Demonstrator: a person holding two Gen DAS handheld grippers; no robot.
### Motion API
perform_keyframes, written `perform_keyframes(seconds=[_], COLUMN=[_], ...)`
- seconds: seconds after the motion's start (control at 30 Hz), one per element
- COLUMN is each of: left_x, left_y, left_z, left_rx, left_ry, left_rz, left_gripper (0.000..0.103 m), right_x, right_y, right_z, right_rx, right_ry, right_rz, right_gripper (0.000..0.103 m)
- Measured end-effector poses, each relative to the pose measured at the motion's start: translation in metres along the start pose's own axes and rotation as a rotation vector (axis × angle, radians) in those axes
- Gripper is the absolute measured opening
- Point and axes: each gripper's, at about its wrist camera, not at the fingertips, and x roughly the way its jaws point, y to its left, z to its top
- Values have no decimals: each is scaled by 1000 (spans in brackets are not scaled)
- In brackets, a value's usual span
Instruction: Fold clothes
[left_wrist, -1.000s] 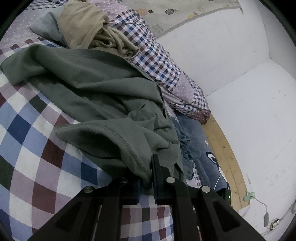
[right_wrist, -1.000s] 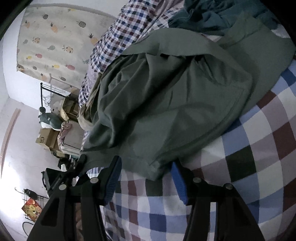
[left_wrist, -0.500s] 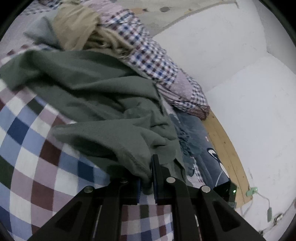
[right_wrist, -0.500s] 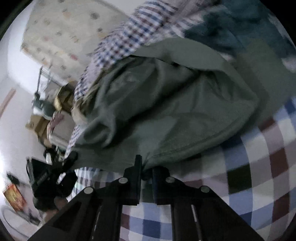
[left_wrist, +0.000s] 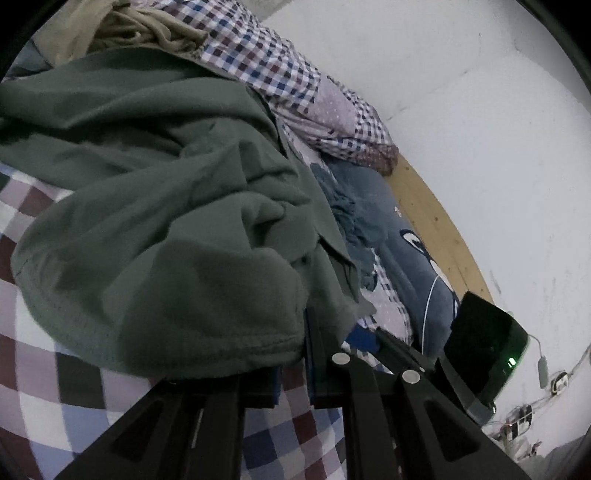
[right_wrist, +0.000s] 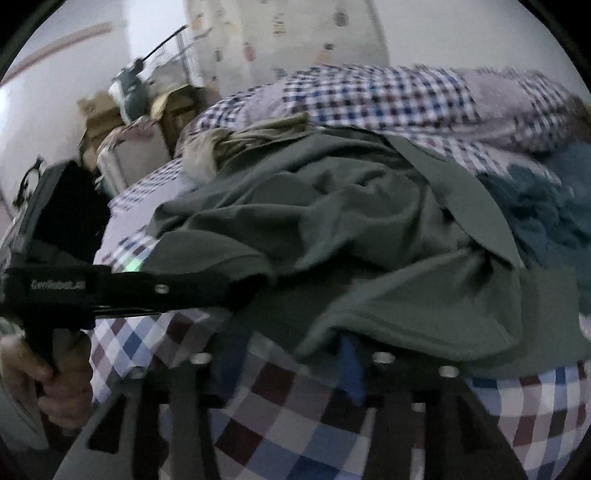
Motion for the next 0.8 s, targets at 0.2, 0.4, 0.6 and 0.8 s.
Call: perform_keyframes(seconds=[0.2, 0.4, 0.6, 0.8], left_x=[-5, -12, -29, -37], left_y=[12, 26, 33, 43], left_z=[3, 10, 12, 17], left_rx=[-89, -197, -254, -303], left_ry=[-13, -6, -48, -83], left_rz=[-44, -93, -111, -122], left_gripper=[9, 31, 47, 51], right_x=[14, 21, 31, 47], right_y=[16, 30, 40, 50], right_z=[3, 8, 9, 11], right_rx=[-111, -192, -248, -308], right_ry=[-6, -21, -15, 2], right_rz=[-91, -120, -143, -190], right_gripper=[63, 69, 72, 72])
